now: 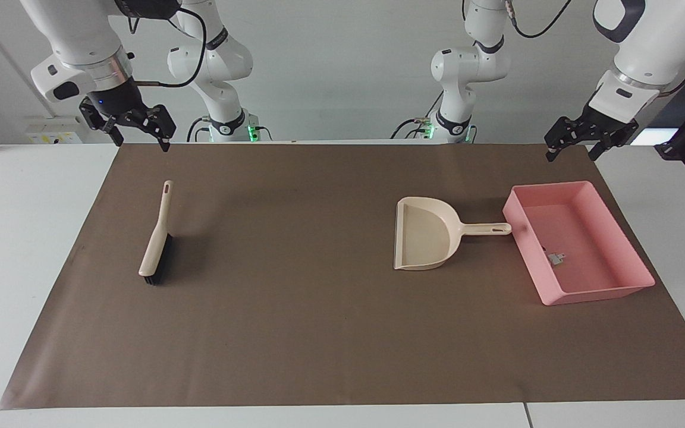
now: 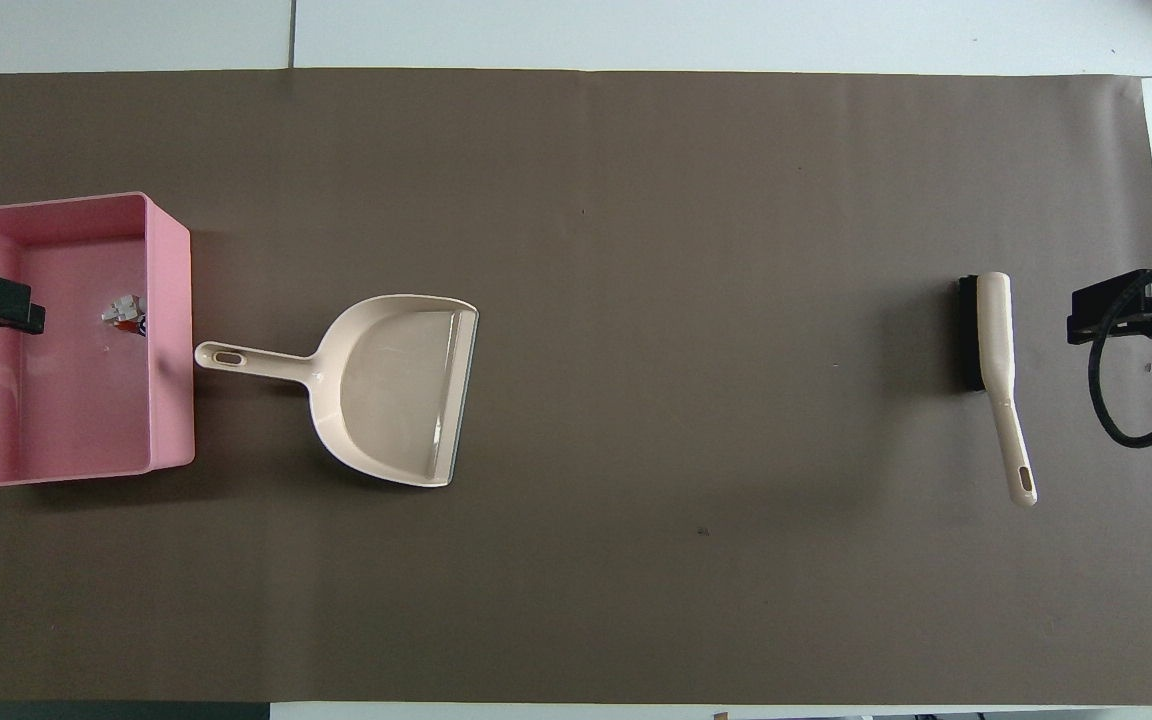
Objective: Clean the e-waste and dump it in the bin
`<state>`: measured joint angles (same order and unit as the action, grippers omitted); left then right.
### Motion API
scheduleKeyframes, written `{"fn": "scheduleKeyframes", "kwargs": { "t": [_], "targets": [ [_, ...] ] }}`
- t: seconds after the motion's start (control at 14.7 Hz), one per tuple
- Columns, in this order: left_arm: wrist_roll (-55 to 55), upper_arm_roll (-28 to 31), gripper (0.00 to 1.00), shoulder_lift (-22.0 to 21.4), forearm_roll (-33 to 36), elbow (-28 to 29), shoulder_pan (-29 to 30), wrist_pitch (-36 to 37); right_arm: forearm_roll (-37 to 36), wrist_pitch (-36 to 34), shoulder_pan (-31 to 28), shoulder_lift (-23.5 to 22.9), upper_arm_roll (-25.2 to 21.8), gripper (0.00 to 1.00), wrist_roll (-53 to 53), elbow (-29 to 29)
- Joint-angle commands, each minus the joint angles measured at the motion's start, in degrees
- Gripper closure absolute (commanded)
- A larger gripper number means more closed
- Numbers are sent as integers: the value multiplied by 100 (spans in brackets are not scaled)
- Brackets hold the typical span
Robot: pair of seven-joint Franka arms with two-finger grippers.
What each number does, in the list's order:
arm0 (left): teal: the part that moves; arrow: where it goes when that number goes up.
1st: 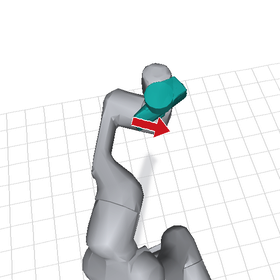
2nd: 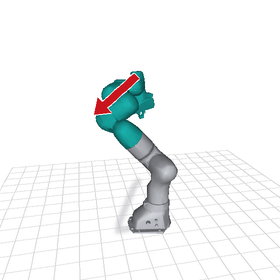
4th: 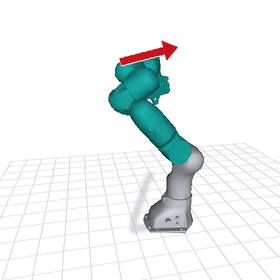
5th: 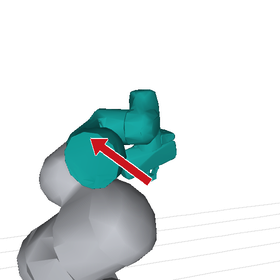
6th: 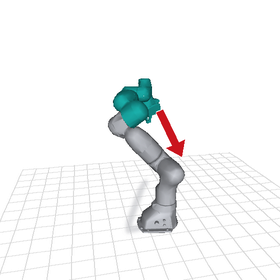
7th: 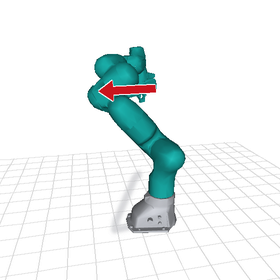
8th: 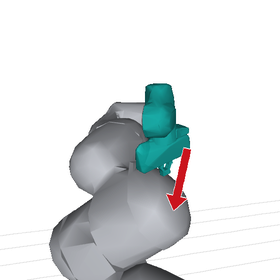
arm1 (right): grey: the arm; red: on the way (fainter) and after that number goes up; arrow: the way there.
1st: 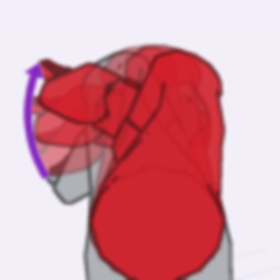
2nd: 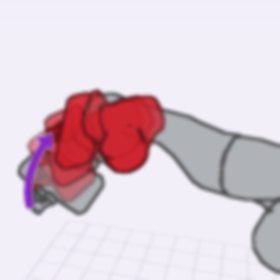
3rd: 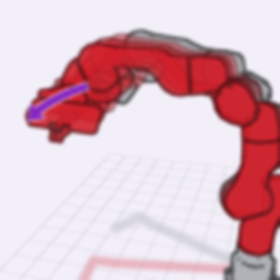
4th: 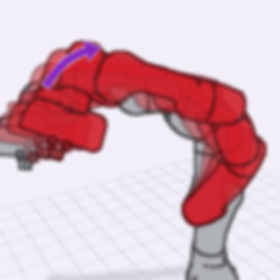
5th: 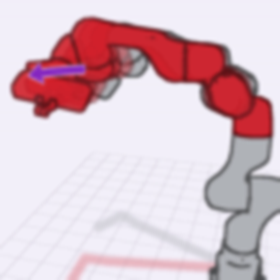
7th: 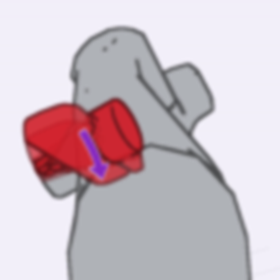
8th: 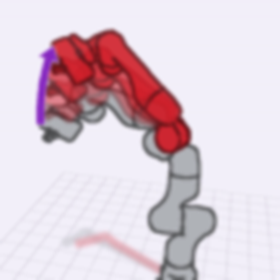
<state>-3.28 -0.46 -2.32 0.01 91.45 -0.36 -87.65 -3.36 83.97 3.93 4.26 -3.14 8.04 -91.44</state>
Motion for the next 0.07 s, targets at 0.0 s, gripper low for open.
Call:
{"fn": "scheduleKeyframes", "kwargs": {
  "t": [0.0],
  "targets": [
    [-41, -33, 1, -85, -45, 101, 53, -7, 108, 40, 20, 110, -64, 1, -127, -128]
  ]
}}
